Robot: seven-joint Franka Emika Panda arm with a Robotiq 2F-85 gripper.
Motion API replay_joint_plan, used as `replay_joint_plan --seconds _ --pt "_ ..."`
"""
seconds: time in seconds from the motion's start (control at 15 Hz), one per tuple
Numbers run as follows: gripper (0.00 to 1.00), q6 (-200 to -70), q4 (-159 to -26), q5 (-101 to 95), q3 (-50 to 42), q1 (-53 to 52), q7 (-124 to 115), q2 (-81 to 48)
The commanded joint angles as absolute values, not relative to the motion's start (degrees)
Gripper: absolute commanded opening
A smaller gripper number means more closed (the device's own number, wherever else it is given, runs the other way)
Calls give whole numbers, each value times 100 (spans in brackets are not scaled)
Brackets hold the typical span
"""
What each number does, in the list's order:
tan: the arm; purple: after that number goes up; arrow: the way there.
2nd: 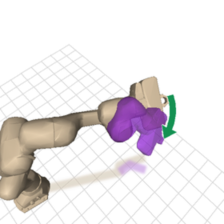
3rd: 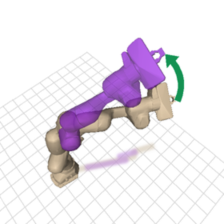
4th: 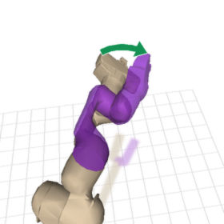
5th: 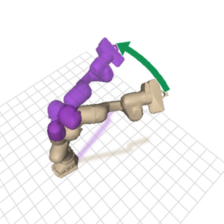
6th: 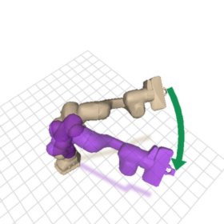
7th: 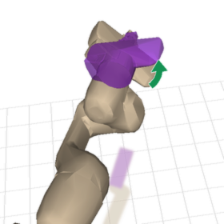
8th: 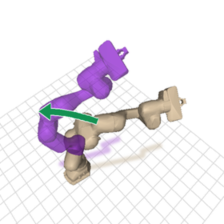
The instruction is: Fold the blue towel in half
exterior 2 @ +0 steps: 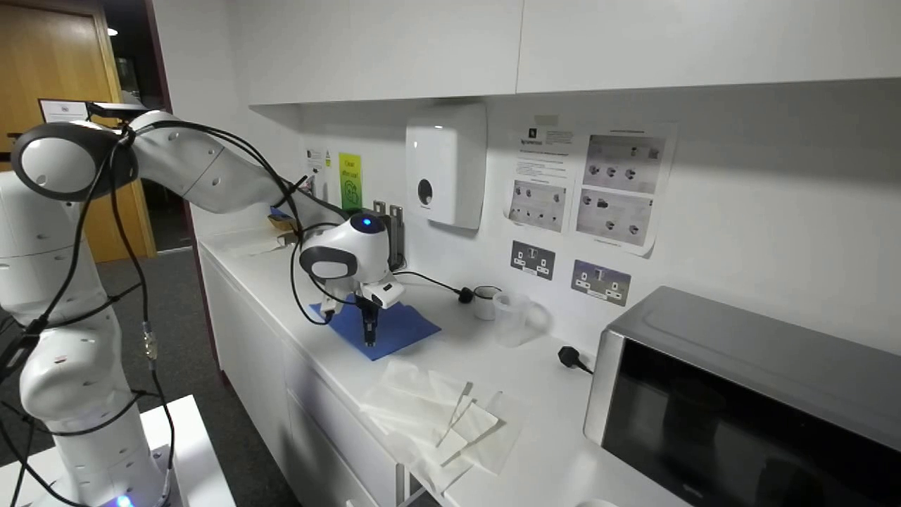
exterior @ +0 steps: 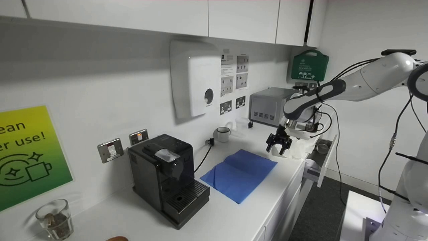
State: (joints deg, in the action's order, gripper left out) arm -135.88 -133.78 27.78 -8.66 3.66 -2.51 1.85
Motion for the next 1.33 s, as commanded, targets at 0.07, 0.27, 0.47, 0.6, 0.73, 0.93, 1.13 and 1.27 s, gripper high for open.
replay_joint_plan --seconds 0.07,0.27,0.47,0.6,0.73,0.93,1.13,1.27 --pt "100 -13620 -13538 3030 -891 559 20 215" --pt "100 -13441 -13566 3575 -936 609 183 169" --pt "100 -13294 -13602 4075 -927 647 289 120" --pt "100 -13324 -13608 4213 -913 657 342 65" --pt "100 -13336 -13601 4231 -907 663 335 1" --pt "100 -13405 -13571 4185 -897 668 312 -105" --pt "100 -13599 -13530 4119 -868 655 350 -235" --pt "100 -13650 -13511 4103 -861 657 389 -281"
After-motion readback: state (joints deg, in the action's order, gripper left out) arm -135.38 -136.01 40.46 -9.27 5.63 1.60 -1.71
